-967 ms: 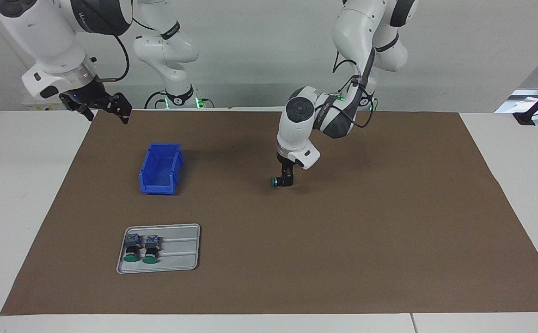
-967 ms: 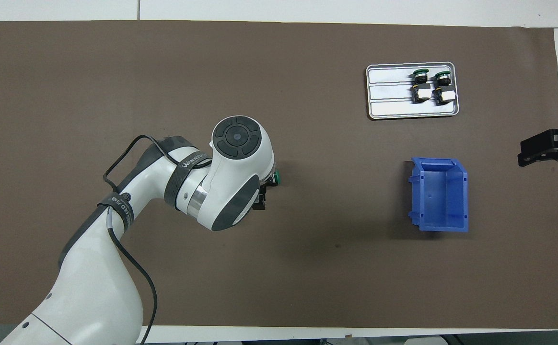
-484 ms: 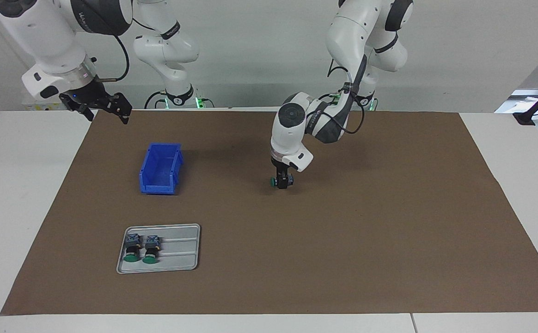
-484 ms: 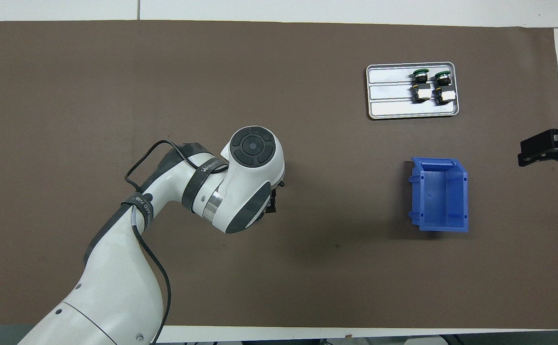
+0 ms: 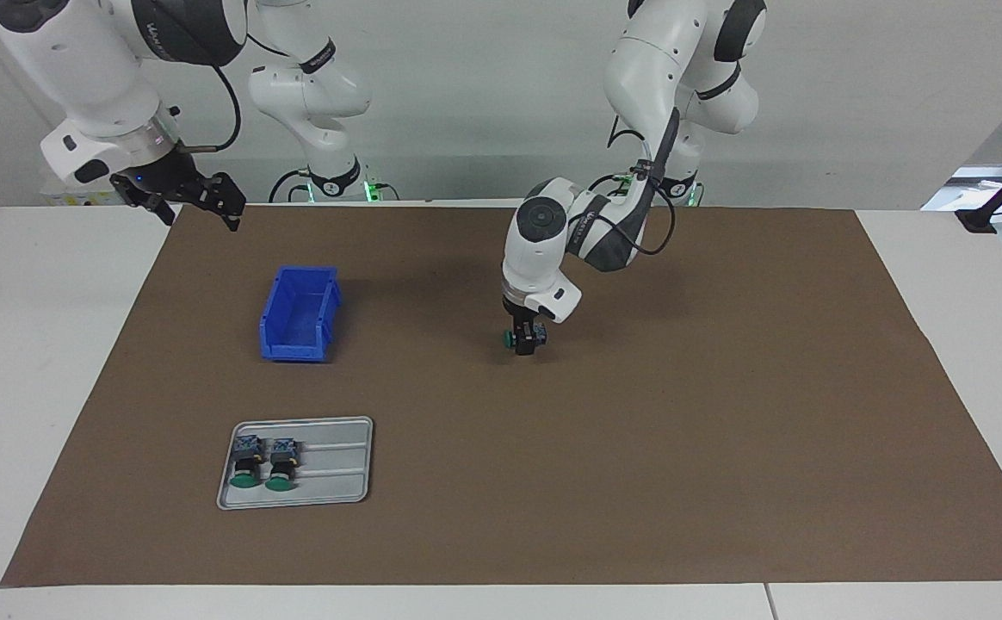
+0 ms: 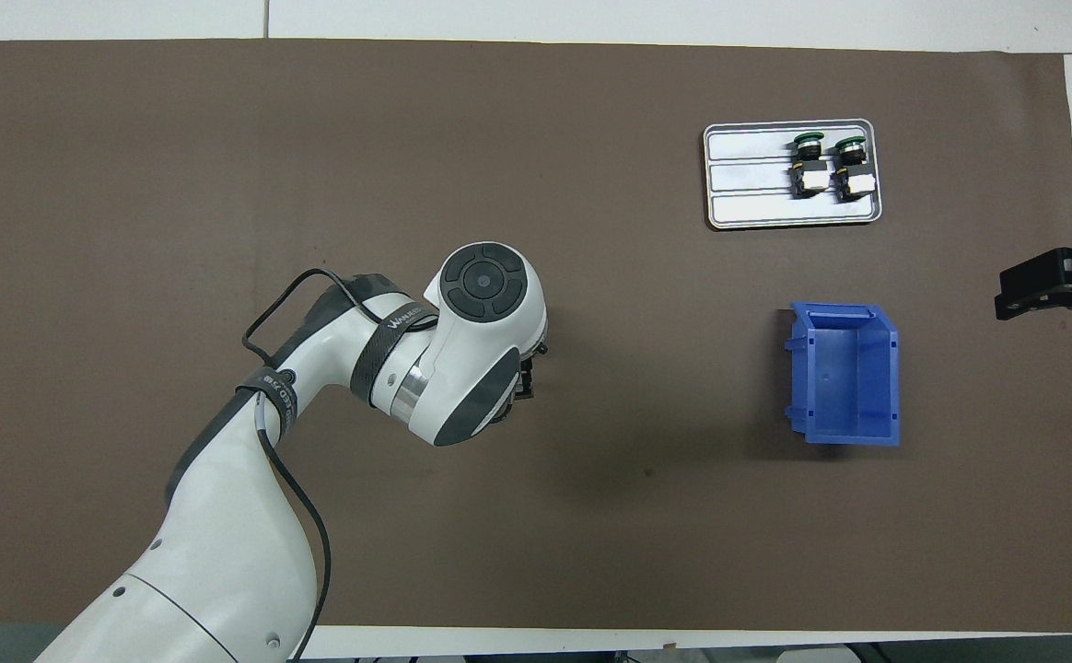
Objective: Place and press button with both arms
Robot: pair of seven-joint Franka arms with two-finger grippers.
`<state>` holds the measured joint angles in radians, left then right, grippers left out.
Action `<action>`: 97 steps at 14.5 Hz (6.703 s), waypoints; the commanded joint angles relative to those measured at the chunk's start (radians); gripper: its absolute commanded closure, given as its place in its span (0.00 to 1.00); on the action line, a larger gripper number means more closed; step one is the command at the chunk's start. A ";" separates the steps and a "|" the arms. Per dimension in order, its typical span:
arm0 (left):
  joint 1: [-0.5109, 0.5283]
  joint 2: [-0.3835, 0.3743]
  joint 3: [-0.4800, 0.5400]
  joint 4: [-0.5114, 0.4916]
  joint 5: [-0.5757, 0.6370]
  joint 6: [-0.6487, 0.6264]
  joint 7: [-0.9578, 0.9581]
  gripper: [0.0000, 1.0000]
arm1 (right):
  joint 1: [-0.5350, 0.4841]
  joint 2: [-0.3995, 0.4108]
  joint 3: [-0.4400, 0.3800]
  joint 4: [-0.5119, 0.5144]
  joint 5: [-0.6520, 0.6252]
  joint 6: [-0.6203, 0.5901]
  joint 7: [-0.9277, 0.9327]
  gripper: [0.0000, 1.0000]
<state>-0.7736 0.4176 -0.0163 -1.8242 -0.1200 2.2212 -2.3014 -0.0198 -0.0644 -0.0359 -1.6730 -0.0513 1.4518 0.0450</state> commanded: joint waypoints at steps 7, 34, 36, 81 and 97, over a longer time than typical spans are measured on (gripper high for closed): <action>-0.004 0.023 0.013 0.013 0.003 0.014 -0.010 0.49 | -0.003 -0.017 0.001 -0.017 -0.009 0.005 -0.022 0.01; 0.258 -0.177 0.012 -0.164 -0.650 -0.069 0.824 0.96 | -0.003 -0.017 0.001 -0.017 -0.009 0.005 -0.022 0.01; 0.269 -0.192 0.012 -0.216 -0.733 -0.022 0.899 0.95 | -0.003 -0.017 0.001 -0.017 -0.009 0.005 -0.022 0.01; 0.447 -0.270 0.009 -0.670 -1.705 -0.133 1.863 0.88 | -0.003 -0.017 0.001 -0.017 -0.009 0.005 -0.022 0.01; 0.462 -0.270 0.010 -0.675 -1.709 -0.130 1.867 0.62 | -0.003 -0.017 0.001 -0.017 -0.009 0.005 -0.022 0.01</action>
<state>-0.3092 0.1579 -0.0113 -2.4789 -1.8052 2.0883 -0.4547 -0.0198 -0.0644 -0.0359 -1.6730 -0.0513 1.4518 0.0450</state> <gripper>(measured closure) 0.630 0.009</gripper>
